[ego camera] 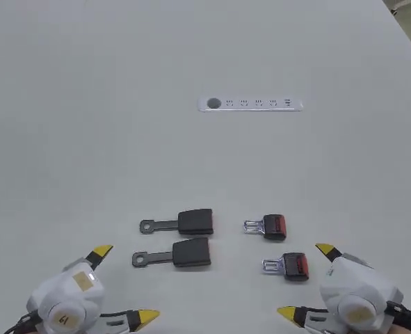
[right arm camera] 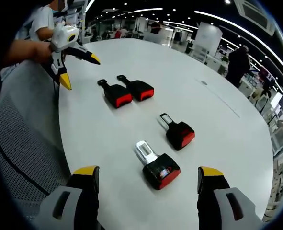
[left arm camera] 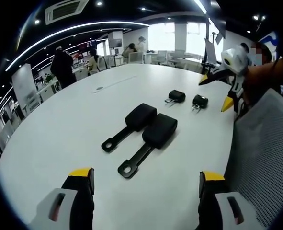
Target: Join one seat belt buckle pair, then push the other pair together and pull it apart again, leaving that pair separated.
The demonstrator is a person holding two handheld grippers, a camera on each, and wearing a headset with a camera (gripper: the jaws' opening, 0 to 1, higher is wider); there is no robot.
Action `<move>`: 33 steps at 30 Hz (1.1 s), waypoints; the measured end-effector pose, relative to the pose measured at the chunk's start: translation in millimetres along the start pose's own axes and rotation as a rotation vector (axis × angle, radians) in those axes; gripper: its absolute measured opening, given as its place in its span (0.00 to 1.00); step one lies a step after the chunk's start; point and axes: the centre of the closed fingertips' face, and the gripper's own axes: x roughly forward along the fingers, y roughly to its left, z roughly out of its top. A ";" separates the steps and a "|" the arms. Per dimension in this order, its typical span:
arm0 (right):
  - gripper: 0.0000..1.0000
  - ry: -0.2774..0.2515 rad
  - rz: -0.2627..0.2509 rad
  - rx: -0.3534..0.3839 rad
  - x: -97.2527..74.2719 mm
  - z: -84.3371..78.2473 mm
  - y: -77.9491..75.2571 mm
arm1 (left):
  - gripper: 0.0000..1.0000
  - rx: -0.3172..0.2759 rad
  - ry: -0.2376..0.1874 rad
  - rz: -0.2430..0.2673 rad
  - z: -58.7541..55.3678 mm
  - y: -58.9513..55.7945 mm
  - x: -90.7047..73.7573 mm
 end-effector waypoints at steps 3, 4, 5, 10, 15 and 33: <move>0.85 0.009 0.005 -0.012 3.3 0.4 2.5 | 0.89 0.016 0.012 -0.008 -0.5 -3.7 0.8; 0.85 0.009 0.007 -0.015 3.6 1.2 2.7 | 0.89 0.022 0.015 -0.010 -0.8 -4.4 1.1; 0.84 0.008 0.006 -0.014 2.4 3.0 2.4 | 0.89 0.029 0.017 -0.010 -0.8 -4.7 1.4; 0.82 0.002 -0.003 -0.011 0.2 6.0 -1.3 | 0.86 0.027 0.017 -0.019 -0.6 -6.1 1.9; 0.79 0.005 -0.005 -0.011 0.0 2.5 -4.6 | 0.84 0.028 0.024 -0.030 -3.4 -7.7 3.3; 0.62 0.001 0.027 -0.069 -4.6 0.0 -11.8 | 0.67 0.101 0.031 -0.070 18.6 -7.8 11.4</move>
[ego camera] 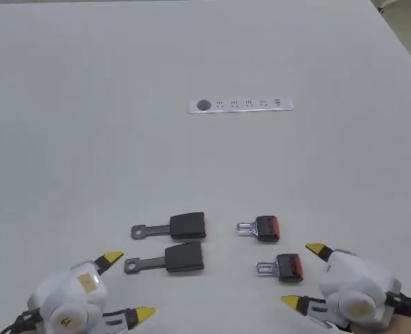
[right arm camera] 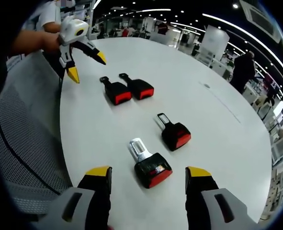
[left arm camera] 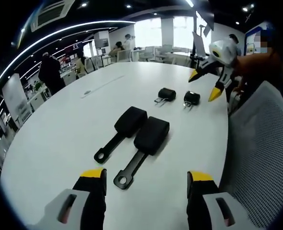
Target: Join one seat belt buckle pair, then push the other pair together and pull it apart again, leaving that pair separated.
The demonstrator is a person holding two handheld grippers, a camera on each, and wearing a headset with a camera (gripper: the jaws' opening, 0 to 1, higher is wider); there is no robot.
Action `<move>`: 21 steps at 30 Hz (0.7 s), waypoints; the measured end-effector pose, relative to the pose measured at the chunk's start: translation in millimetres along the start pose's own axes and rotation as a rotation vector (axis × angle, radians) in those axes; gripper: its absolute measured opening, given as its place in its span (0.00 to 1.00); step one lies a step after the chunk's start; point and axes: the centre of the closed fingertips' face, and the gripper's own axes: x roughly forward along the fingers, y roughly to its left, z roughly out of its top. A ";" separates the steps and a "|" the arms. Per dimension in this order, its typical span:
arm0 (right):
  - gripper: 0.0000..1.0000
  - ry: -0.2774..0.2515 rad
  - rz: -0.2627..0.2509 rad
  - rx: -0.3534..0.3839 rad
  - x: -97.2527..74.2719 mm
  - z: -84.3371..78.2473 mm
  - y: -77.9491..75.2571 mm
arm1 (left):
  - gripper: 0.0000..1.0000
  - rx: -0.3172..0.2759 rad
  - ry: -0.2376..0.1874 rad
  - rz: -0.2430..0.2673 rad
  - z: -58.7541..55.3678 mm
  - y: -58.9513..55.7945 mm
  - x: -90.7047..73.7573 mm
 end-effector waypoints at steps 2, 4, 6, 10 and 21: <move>0.60 0.001 0.010 -0.005 1.8 -0.9 -0.6 | 0.66 0.011 0.007 -0.009 -0.3 0.2 4.4; 0.59 0.006 0.015 -0.018 3.2 -1.2 -0.2 | 0.66 0.026 0.007 -0.021 5.5 -0.2 9.2; 0.59 0.016 0.016 -0.029 5.8 -2.6 -1.3 | 0.64 0.045 0.028 -0.035 4.0 -0.9 13.7; 0.57 0.062 0.000 -0.101 9.3 -8.1 -6.3 | 0.64 0.102 0.089 -0.022 -1.3 2.0 22.9; 0.51 0.097 0.044 -0.140 17.4 -10.4 -1.4 | 0.60 0.168 0.154 -0.057 3.7 0.2 43.8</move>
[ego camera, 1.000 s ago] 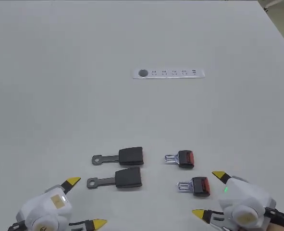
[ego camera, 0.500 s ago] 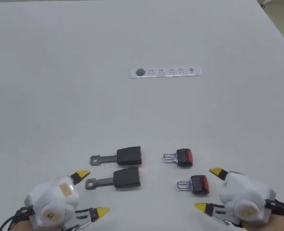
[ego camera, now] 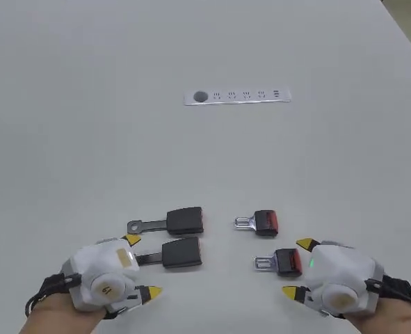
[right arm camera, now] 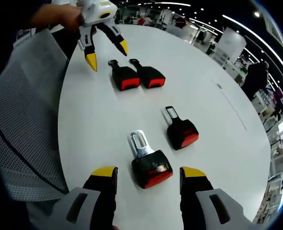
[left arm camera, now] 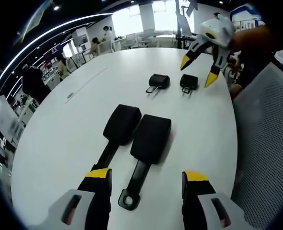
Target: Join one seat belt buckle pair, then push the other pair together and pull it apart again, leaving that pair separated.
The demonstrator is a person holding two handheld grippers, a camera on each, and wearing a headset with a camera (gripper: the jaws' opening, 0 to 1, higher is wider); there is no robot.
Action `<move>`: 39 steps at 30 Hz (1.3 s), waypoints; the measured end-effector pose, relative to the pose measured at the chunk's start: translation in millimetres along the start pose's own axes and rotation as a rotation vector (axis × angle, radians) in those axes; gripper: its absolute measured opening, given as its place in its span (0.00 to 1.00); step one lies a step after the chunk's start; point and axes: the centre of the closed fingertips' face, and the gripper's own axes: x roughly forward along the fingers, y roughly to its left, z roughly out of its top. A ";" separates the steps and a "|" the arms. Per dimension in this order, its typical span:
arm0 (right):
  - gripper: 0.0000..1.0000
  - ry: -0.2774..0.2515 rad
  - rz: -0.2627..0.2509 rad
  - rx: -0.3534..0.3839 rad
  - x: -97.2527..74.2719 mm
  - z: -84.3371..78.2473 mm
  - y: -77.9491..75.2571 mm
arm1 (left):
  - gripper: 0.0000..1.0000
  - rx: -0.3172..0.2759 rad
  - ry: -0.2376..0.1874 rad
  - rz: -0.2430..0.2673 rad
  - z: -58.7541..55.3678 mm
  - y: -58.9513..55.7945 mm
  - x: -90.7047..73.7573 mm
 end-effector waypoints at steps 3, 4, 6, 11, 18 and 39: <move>0.49 0.004 0.014 0.001 1.2 -1.8 0.0 | 0.58 0.011 -0.002 -0.018 2.6 0.4 5.1; 0.49 0.004 0.018 0.002 1.3 -1.8 -0.1 | 0.57 0.014 0.000 -0.022 3.6 0.4 6.5; 0.48 0.007 0.027 -0.002 2.1 -2.5 -0.8 | 0.55 0.030 0.004 -0.033 7.4 0.1 9.1; 0.47 0.018 0.063 -0.004 5.9 -4.4 -3.2 | 0.51 0.050 0.023 -0.049 13.5 4.3 14.8; 0.44 0.017 0.105 0.006 9.8 -7.9 -7.8 | 0.44 0.083 0.021 -0.093 18.6 5.7 20.5; 0.34 0.062 0.240 -0.065 21.4 -13.2 1.8 | 0.40 0.217 0.070 -0.222 31.0 -11.0 40.2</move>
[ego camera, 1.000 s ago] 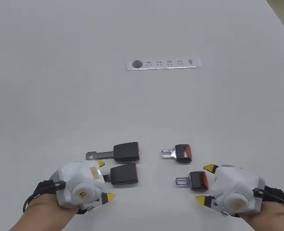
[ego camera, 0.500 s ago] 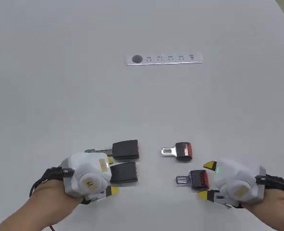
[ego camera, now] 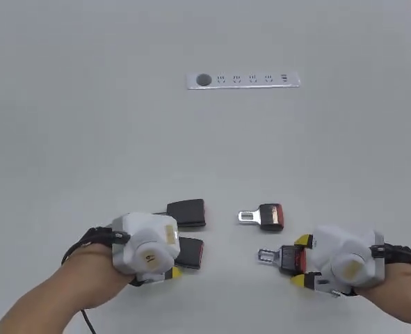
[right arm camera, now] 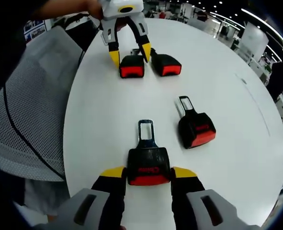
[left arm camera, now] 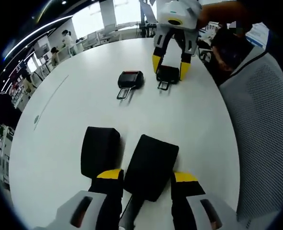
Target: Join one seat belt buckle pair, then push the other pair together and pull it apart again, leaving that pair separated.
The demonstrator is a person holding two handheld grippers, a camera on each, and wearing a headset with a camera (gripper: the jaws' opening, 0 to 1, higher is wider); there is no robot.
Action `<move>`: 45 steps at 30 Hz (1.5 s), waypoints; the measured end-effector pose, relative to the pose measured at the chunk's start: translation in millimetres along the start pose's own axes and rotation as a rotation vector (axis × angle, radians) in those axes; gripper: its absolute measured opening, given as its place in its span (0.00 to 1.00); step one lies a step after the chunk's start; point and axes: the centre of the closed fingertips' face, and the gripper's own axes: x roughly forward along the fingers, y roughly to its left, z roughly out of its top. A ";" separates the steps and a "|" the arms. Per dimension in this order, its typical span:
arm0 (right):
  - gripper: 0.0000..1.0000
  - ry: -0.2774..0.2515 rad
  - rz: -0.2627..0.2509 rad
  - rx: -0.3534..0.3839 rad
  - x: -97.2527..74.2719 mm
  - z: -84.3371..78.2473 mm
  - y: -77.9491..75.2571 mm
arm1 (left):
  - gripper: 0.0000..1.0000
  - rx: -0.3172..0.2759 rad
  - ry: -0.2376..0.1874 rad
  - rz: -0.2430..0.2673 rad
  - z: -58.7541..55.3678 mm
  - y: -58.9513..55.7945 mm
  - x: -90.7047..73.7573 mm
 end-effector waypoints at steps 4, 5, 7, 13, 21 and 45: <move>0.33 0.007 0.019 -0.014 -0.6 0.2 0.3 | 0.40 0.017 0.012 -0.008 -0.5 -1.7 0.5; 0.33 0.008 0.026 -0.017 -0.4 0.4 0.3 | 0.40 0.015 0.012 -0.009 -0.4 -2.0 0.1; 0.33 0.006 0.043 -0.021 -0.3 0.3 0.0 | 0.39 0.026 0.010 -0.013 1.0 -2.6 -1.7; 0.33 0.020 0.085 -0.087 0.0 0.1 -0.9 | 0.34 0.064 0.022 -0.034 1.7 -7.8 -1.8; 0.33 0.021 0.093 -0.095 0.0 1.3 -0.8 | 0.33 0.102 0.039 -0.027 3.8 -12.1 -1.7; 0.32 0.029 0.098 -0.121 6.4 8.4 -0.7 | 0.33 0.084 0.051 -0.017 -1.4 -19.6 -1.2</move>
